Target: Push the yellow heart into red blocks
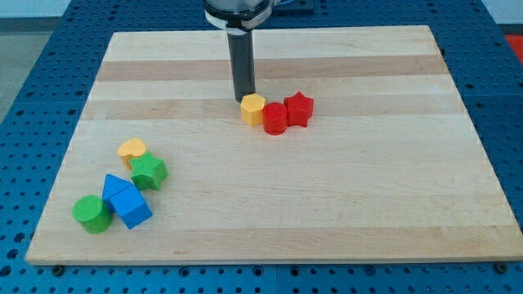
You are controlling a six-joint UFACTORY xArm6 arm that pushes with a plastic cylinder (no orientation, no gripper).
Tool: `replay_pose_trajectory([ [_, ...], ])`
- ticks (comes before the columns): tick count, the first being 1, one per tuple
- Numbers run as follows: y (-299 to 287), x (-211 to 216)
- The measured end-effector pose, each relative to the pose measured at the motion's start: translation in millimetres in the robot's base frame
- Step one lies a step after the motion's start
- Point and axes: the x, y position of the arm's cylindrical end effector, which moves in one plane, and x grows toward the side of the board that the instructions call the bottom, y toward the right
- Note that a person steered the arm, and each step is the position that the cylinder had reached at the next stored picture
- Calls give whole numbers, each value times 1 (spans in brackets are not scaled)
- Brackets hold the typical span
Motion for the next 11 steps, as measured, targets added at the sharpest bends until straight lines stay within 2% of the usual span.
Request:
replay_pose_trajectory([
  [2, -95, 11],
  [4, -190, 54],
  [5, -219, 85],
  [7, -227, 130],
  [8, -212, 132],
  [10, -144, 128],
  [11, -135, 105],
])
